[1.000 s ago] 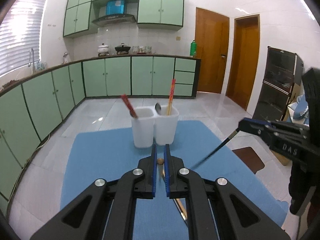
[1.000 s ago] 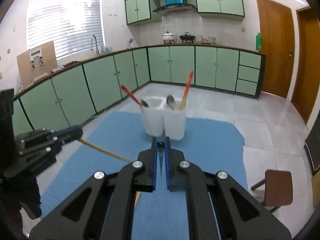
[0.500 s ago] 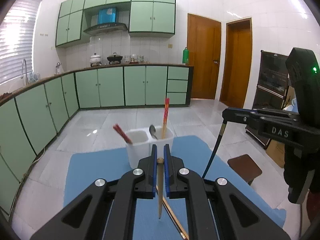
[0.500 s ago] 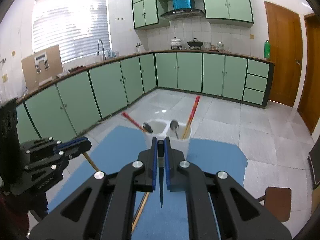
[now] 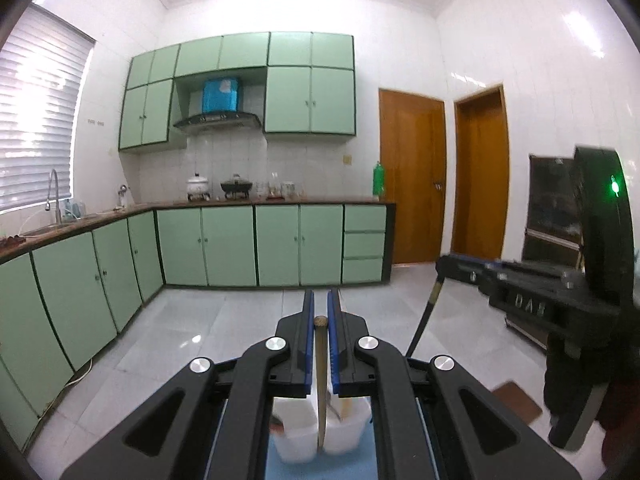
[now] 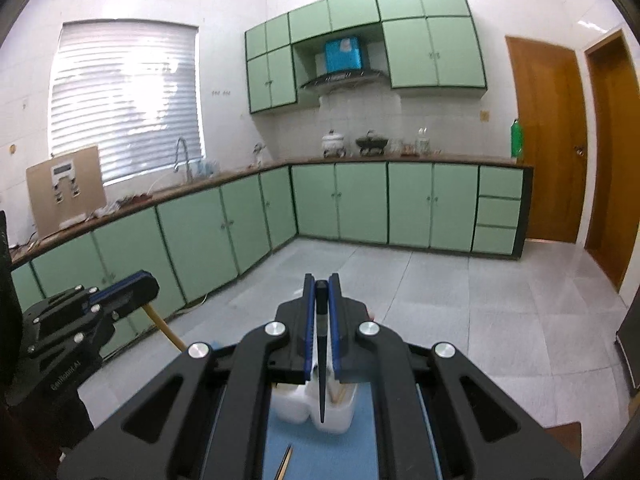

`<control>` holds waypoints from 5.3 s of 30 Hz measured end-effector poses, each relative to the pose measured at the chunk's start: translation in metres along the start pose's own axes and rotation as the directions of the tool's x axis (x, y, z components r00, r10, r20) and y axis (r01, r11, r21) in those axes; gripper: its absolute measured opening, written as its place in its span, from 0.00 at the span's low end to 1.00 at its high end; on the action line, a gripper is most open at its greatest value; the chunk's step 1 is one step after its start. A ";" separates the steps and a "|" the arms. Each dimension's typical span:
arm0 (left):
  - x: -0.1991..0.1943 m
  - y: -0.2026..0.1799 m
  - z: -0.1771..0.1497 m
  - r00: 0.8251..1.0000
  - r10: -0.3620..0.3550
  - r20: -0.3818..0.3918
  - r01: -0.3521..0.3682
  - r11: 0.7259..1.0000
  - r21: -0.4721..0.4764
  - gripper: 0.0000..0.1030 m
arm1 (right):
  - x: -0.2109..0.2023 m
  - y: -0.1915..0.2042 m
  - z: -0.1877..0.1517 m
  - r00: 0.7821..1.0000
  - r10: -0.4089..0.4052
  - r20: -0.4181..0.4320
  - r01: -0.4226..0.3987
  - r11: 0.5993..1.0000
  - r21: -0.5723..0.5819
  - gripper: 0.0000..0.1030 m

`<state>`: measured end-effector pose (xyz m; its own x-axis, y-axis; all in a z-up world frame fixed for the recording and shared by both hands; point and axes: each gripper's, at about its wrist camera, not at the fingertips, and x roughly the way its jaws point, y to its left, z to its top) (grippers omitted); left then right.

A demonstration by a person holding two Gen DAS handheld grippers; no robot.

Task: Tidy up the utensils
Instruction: 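Lift both chopsticks over the white caddy and open both tools inside, then move both open tools back over the last black and wooden chopsticks, then grasp the light wooden chopstick with the right tool, then grasp the black chopstick with the left tool while the right tool holds the wooden one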

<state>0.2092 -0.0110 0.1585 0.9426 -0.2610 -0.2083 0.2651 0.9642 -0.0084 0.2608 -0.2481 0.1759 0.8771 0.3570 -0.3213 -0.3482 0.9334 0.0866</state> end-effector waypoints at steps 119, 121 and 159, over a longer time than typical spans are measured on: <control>-0.082 0.020 -0.321 0.808 0.125 -0.576 -0.211 0.974 -0.084 0.85 | -0.043 0.084 -0.363 0.836 -0.075 -0.544 0.088 0.996 -0.002 0.44; -0.082 0.020 -0.322 0.807 0.126 -0.577 -0.213 0.973 -0.085 0.85 | -0.041 0.085 -0.361 0.837 -0.065 -0.544 0.080 0.997 0.003 0.35; -0.048 -0.055 -0.327 0.775 0.067 -0.628 -0.136 0.989 -0.062 0.65 | -0.063 0.023 -0.364 0.849 -0.059 -0.526 0.145 0.982 0.124 0.06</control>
<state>0.0828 -0.0363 -0.1506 0.6209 -0.1077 -0.7765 0.1210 0.9918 -0.0408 0.0772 -0.2620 -0.1451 0.5908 0.2293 -0.7736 -0.1736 0.9724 0.1557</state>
